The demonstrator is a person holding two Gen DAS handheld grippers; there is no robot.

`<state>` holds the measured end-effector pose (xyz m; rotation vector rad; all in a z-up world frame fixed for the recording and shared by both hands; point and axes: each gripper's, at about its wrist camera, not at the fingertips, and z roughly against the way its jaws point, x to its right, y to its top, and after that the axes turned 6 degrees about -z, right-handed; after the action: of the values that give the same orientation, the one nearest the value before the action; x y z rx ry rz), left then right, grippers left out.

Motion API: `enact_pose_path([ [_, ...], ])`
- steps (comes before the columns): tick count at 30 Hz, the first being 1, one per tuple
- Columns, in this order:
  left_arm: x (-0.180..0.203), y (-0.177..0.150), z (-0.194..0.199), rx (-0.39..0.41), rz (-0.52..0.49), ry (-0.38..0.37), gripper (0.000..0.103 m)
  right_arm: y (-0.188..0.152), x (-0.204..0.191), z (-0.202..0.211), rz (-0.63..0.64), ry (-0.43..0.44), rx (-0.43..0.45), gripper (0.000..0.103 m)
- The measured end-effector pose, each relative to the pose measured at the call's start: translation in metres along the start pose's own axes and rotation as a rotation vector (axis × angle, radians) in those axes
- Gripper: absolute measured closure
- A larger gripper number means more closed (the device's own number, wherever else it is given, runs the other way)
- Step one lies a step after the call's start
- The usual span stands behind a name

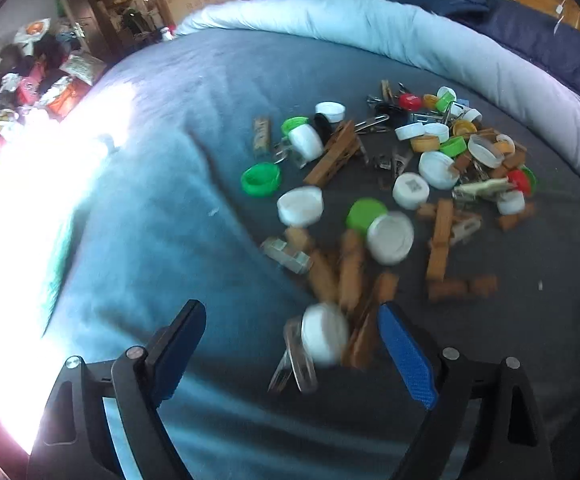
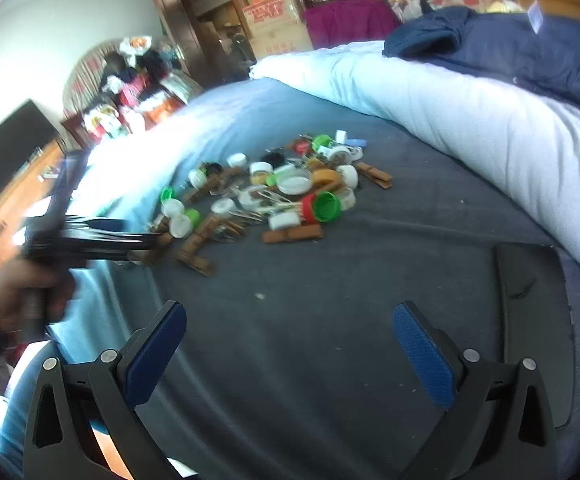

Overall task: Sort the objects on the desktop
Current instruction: 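Close left tool on white cap and metal clip while right grasps wooden clothespin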

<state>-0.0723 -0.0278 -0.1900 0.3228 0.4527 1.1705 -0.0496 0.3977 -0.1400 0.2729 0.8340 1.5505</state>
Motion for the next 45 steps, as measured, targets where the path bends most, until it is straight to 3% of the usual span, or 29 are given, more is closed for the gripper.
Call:
enact_pose_path([
  [4, -0.011, -0.023, 0.025, 0.003, 0.000, -0.005, 0.013, -0.014, 0.003, -0.025, 0.018, -0.054, -0.070, 0.000],
  [8, 0.003, -0.010, 0.002, 0.042, 0.022, -0.062, 0.034, -0.016, 0.000, -0.045, 0.043, -0.116, -0.127, 0.000],
  [16, 0.016, 0.001, -0.015, 0.043, -0.165, -0.114, 0.039, -0.019, -0.004, -0.051, 0.069, -0.160, -0.128, 0.000],
  [19, 0.017, 0.011, -0.031, 0.048, -0.154, -0.168, 0.065, -0.017, -0.005, -0.051, 0.061, -0.156, -0.125, 0.000],
  [20, 0.014, 0.014, -0.030, 0.049, -0.142, -0.183, 0.079, -0.016, -0.003, -0.049, 0.053, -0.146, -0.121, 0.000],
  [25, -0.001, 0.015, -0.007, 0.100, -0.092, -0.209, 0.079, -0.010, 0.003, -0.033, -0.012, -0.055, -0.078, 0.002],
  [27, -0.006, 0.015, 0.007, 0.130, -0.071, -0.217, 0.079, -0.005, -0.004, -0.021, 0.007, 0.006, -0.051, 0.017],
  [30, -0.007, 0.018, 0.015, 0.168, -0.027, -0.256, 0.079, 0.003, -0.030, -0.020, 0.103, 0.081, -0.044, 0.017],
  [35, -0.003, 0.027, 0.024, 0.204, 0.009, -0.320, 0.079, 0.023, -0.076, -0.058, 0.286, 0.173, -0.093, 0.018],
  [38, -0.007, 0.024, 0.026, 0.176, -0.011, -0.267, 0.062, 0.028, -0.097, -0.084, 0.370, 0.166, -0.114, 0.018],
  [45, -0.013, 0.012, -0.003, 0.120, 0.026, -0.267, 0.059, 0.024, -0.109, -0.086, 0.304, 0.205, -0.125, 0.018],
])
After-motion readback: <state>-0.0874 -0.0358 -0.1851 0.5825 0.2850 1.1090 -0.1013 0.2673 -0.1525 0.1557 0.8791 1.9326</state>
